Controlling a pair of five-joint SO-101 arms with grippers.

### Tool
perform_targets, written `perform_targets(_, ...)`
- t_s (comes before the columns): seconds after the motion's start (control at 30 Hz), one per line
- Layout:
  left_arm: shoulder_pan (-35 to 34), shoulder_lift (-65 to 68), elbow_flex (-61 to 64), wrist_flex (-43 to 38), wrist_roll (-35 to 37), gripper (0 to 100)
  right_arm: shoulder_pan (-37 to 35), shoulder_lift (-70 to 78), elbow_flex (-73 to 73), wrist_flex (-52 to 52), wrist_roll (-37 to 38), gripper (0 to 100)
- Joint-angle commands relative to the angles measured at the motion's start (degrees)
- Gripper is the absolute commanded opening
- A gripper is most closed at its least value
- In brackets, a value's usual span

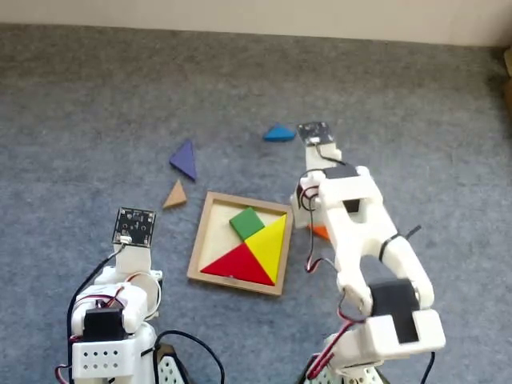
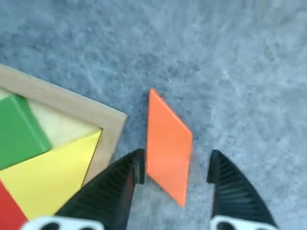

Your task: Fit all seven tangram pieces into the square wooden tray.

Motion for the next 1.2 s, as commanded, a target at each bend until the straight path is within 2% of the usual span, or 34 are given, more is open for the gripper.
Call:
perform_targets(0.0,-0.5,-2.2,1.2,0.4,0.4,1,0.7,-6.4,-2.4,1.2,-0.5,23.9)
perform_targets(0.17,-0.5,-2.2,1.2,0.4,0.4,1,1.8,-6.6,-2.2,0.4,-0.5,23.9)
perform_targets(0.33,-0.5,-2.2,1.2,0.4,0.4,1,2.3,-1.4,0.2,-5.1,-0.5,23.8)
perform_targets(0.67,-0.5,-2.2,1.2,0.4,0.4,1,-2.1,6.0,-0.1,0.4,-0.2,23.8)
perform_targets(0.9,-0.5,-2.2,1.2,0.4,0.4,1,-2.2,6.0,-0.1,0.2,0.0,8.7)
perform_targets(1.17,-0.5,-2.2,1.2,0.4,0.4,1,0.1,5.8,-0.3,0.2,0.1,6.7)
